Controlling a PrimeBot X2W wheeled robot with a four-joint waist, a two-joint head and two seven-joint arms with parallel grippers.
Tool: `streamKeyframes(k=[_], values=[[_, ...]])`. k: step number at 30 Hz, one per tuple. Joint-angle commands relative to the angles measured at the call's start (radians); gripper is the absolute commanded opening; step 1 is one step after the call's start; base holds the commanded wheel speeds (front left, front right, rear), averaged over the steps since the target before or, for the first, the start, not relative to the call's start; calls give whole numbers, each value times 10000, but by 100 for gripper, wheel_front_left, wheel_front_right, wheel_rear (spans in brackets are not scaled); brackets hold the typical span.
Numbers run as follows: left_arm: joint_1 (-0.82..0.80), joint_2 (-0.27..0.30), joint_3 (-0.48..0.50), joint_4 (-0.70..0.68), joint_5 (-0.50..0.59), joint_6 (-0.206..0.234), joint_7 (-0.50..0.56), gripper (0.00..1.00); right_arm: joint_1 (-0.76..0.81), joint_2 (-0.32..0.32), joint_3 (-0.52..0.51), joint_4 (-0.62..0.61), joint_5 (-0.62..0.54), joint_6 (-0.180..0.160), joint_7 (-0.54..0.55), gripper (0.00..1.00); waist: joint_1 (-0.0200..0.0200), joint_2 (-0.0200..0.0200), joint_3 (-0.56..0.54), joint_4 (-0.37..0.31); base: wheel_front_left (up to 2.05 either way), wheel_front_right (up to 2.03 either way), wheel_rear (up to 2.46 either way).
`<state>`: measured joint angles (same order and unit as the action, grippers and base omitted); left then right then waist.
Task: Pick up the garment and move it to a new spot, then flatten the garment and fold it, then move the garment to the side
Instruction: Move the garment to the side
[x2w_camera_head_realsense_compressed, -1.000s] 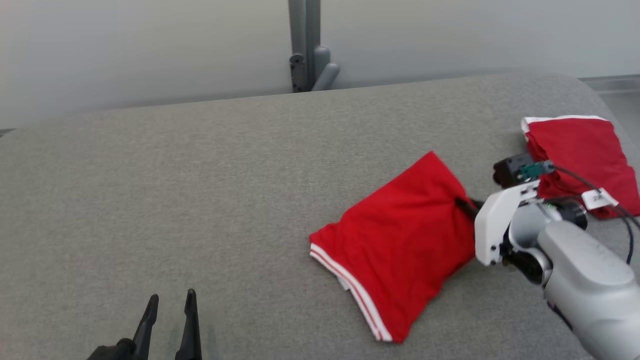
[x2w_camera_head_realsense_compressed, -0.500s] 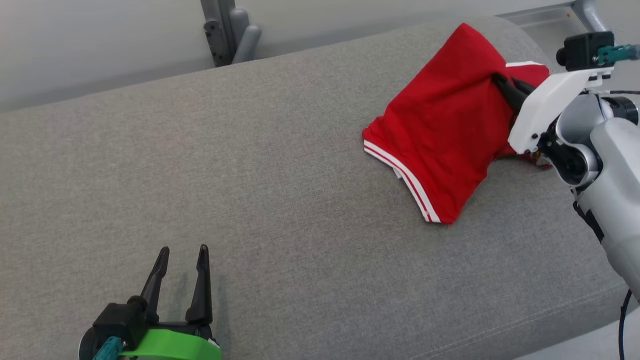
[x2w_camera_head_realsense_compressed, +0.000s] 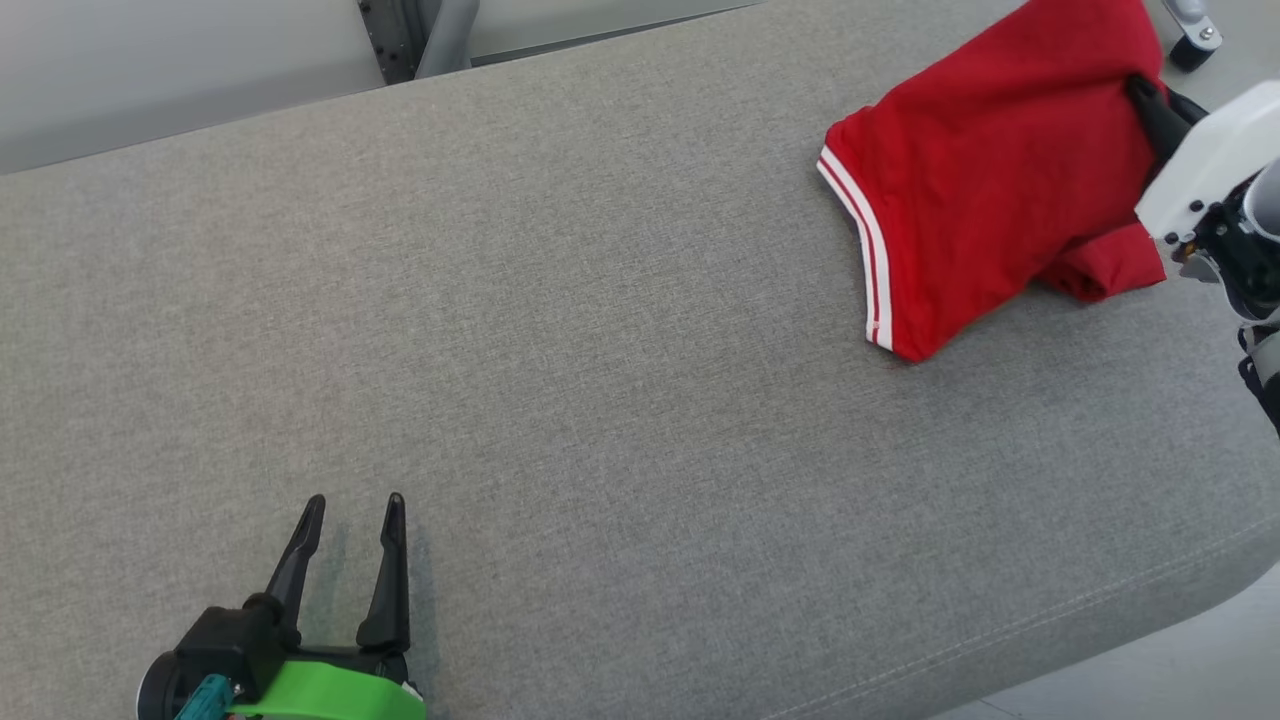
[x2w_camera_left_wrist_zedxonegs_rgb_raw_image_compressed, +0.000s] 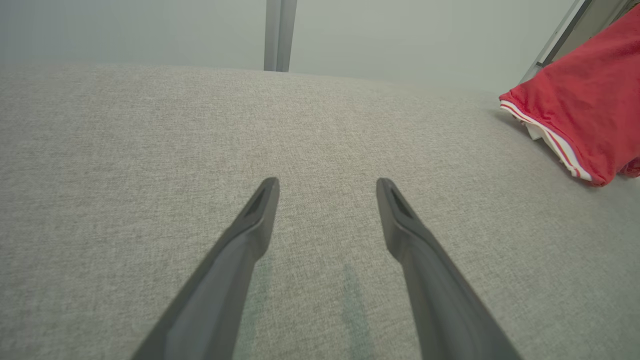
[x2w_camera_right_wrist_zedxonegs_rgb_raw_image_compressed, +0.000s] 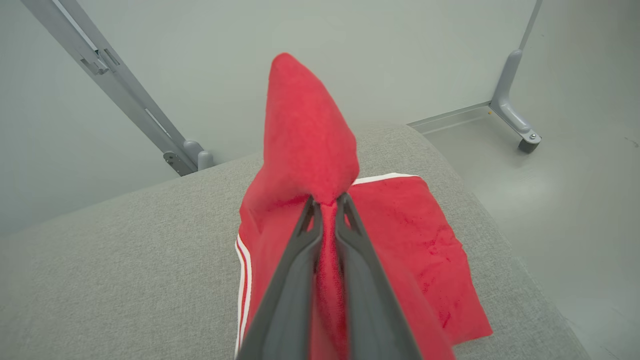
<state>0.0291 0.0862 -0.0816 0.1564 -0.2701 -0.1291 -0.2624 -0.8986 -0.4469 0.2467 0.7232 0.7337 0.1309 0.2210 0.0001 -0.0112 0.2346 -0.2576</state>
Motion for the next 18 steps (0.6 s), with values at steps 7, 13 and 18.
streamKeyframes(k=[7,13,18], values=[[-546,277,-323,148,16,-28,-27,100,227,31,-1670,1890,-1606,-3,-2091,100,-1,112,385,515,0,0,0],[-474,221,-196,179,-13,-28,-26,100,433,301,-2141,2411,-2450,-9,-3655,100,-1,112,536,858,0,0,0],[-207,121,4,90,-62,-28,-26,100,1023,324,-1985,1897,-3289,-9,-4680,100,-1,112,351,1076,0,0,0]])
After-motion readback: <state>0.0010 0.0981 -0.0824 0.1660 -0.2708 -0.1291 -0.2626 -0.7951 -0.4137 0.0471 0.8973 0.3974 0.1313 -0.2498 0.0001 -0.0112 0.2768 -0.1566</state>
